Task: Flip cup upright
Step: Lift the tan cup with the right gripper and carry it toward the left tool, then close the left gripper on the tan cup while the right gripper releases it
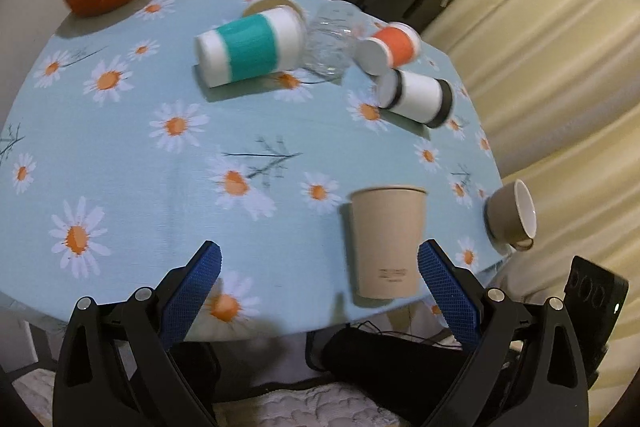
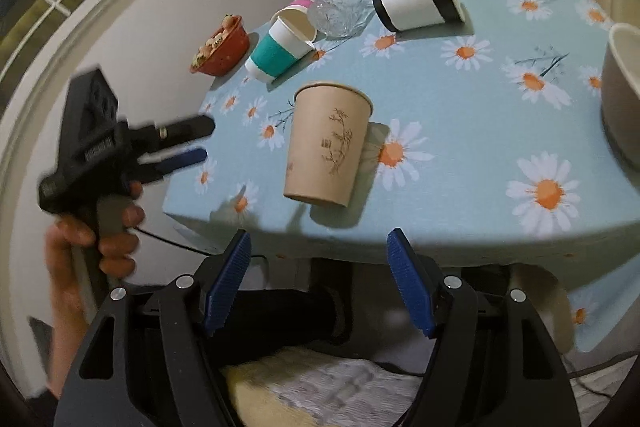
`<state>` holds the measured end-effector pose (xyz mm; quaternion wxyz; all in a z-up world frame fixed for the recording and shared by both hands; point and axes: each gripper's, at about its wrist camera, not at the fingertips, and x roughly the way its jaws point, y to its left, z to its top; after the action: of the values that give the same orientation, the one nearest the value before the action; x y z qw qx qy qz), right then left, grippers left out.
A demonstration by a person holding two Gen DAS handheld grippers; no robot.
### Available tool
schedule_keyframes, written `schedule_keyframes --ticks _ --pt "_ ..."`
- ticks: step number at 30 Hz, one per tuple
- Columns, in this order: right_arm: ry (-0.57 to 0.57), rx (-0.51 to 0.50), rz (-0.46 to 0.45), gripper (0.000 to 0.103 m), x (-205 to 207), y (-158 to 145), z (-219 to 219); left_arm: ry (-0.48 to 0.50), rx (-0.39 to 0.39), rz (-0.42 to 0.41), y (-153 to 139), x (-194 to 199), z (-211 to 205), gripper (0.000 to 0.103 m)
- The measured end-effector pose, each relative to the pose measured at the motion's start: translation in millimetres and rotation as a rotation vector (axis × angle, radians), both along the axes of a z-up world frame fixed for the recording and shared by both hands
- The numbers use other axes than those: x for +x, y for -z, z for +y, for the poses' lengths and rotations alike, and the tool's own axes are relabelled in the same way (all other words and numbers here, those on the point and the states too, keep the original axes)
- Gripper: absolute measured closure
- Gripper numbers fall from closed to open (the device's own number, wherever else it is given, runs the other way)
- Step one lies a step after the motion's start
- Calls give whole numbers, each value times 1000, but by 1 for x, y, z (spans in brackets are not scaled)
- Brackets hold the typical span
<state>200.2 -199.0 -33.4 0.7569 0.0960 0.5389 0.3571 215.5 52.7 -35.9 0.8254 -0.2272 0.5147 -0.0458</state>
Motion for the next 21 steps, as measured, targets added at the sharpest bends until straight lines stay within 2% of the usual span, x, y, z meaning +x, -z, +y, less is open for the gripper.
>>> schedule_keyframes --ticks 3,6,12,15,21 --pt "1 -21 -42 30 -7 -6 -4 25 -24 16 -3 8 -18 7" --pt "4 -4 -22 28 -10 -3 -12 32 -67 84 8 23 -35 8" --pt "33 -41 -47 28 -5 -2 -22 56 -2 143 27 43 -58 8" --pt "62 -36 -40 28 5 -2 -31 60 2 163 34 50 -61 9" --pt "109 -20 4 28 22 4 -51 100 31 180 43 58 -71 17"
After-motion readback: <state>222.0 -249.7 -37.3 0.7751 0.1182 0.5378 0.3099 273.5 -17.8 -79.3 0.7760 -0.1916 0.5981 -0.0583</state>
